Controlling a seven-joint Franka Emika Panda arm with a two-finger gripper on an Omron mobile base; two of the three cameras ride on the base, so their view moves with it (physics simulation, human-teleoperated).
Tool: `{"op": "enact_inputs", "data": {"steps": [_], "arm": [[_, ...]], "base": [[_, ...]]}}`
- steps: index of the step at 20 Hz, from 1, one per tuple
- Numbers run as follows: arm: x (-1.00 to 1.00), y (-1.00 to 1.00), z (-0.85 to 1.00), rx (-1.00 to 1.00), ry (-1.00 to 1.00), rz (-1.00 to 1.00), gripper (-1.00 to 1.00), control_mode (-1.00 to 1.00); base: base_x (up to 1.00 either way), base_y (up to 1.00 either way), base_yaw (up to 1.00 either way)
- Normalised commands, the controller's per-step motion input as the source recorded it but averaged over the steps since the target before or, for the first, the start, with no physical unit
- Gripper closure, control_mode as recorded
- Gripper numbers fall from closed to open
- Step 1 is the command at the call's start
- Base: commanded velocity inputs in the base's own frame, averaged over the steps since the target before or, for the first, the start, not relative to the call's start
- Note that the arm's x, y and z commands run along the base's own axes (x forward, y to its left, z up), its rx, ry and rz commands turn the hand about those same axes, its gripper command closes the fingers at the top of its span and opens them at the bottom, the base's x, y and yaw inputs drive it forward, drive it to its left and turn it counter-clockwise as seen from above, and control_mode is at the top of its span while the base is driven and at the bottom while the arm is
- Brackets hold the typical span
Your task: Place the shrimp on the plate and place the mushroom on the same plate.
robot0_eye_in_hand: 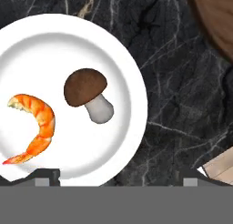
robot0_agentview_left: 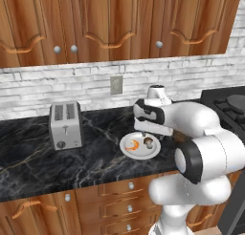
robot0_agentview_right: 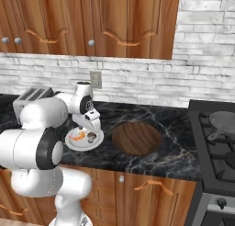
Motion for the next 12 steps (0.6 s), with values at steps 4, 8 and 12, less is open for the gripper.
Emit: {"op": "enact_inputs", "data": {"steps": [4,8,12], "arm": [[-0.31,-0.01,0.59,-0.02,-0.13,0.01,-1.0,-1.0],[0.0,-0.39,0.37,-0.06,0.01,0.05,-1.0,-1.0],[0.0,-1.0,0.06,-0.11,0.03,-0.02,-1.0,-1.0]], "base": [[0.0,0.0,0.0],[0.0,0.0,0.0],[0.0,0.0,0.0]]}}
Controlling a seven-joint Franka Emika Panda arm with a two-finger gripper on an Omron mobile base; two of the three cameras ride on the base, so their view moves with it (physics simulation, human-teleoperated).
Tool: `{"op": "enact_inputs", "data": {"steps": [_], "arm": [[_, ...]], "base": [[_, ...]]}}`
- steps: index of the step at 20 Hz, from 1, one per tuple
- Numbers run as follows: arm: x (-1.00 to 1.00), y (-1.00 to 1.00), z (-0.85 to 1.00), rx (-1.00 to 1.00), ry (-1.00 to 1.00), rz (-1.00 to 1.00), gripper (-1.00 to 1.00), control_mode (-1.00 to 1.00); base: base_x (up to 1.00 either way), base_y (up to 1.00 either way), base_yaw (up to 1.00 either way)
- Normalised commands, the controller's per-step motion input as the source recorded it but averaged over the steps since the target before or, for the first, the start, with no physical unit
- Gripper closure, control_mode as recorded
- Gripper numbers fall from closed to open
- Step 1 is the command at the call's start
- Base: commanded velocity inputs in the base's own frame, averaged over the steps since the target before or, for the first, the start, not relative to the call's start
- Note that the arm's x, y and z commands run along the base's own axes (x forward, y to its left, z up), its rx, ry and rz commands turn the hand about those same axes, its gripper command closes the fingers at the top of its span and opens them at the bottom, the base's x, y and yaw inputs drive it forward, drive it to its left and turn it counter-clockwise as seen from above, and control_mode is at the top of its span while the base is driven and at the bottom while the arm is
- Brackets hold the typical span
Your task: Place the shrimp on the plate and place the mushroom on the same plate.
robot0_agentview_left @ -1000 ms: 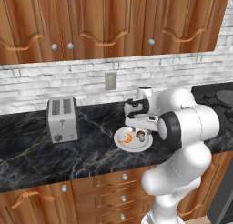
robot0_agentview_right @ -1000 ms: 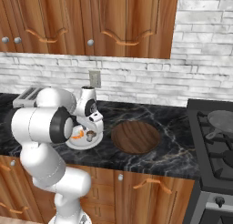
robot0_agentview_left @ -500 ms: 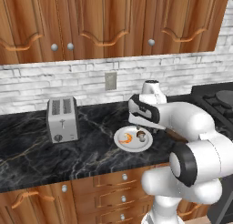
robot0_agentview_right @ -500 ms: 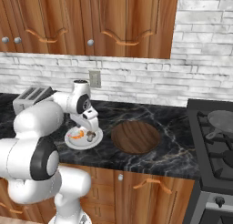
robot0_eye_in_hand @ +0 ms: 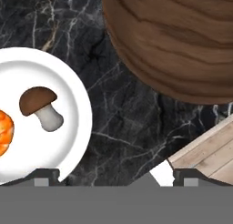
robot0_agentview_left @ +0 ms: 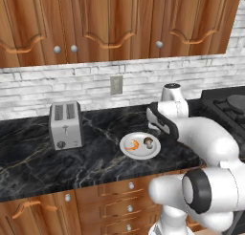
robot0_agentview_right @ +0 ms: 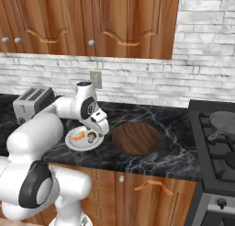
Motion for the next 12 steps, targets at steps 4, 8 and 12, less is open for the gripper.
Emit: {"op": "enact_inputs", "data": {"steps": [4,8,12], "arm": [[-0.13,-1.0,0.22,0.06,-0.09,0.02,-1.0,-1.0],[-0.72,-0.71,0.01,0.06,-0.17,-0.06,-1.0,-1.0],[-0.58,-0.38,0.04,0.0,-0.14,-0.02,-1.0,-1.0]], "base": [[0.0,0.0,0.0],[0.0,0.0,0.0],[0.0,0.0,0.0]]}}
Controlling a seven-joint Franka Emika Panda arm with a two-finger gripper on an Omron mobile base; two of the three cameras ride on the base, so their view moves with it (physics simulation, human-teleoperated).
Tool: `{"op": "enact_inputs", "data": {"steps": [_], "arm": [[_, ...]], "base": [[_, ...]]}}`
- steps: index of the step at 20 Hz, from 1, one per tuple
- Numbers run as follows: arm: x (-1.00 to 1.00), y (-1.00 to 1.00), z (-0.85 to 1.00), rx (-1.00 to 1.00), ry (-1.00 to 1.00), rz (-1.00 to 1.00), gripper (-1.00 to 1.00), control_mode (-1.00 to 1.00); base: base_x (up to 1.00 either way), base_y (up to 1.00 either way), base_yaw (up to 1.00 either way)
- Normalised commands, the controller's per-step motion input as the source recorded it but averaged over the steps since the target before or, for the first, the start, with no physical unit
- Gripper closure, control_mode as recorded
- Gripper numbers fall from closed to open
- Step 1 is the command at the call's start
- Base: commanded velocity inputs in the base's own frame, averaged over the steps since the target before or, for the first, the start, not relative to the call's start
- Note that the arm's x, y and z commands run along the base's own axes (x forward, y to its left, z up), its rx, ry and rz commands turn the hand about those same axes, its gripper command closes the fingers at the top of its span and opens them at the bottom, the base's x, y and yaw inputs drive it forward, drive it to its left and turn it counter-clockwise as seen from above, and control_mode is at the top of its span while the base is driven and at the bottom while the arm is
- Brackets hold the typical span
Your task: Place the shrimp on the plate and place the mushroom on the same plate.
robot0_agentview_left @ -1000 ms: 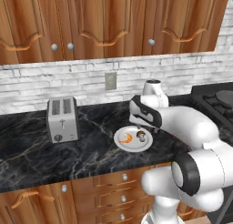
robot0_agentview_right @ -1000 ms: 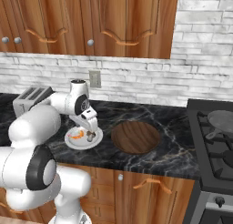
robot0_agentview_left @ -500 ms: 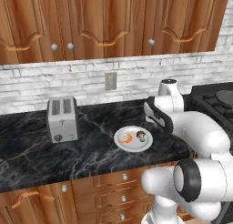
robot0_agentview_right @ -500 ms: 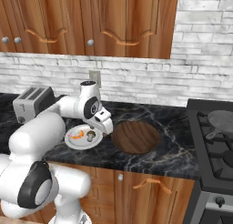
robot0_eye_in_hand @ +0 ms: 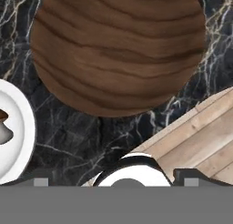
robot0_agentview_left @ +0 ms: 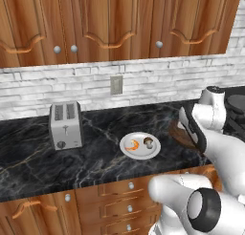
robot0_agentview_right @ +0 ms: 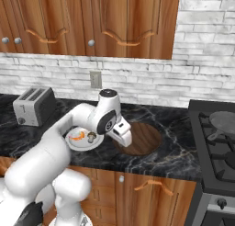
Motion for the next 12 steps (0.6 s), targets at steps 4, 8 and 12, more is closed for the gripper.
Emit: {"op": "enact_inputs", "data": {"steps": [4,8,12], "arm": [[-0.32,0.0,0.02,0.0,-0.12,0.0,-1.0,-1.0],[-0.03,0.33,0.0,0.0,0.01,0.0,-1.0,-1.0],[-0.04,0.85,0.0,-0.02,0.03,0.1,-1.0,-1.0]], "base": [[0.0,0.0,0.0],[0.0,0.0,0.0],[0.0,0.0,0.0]]}}
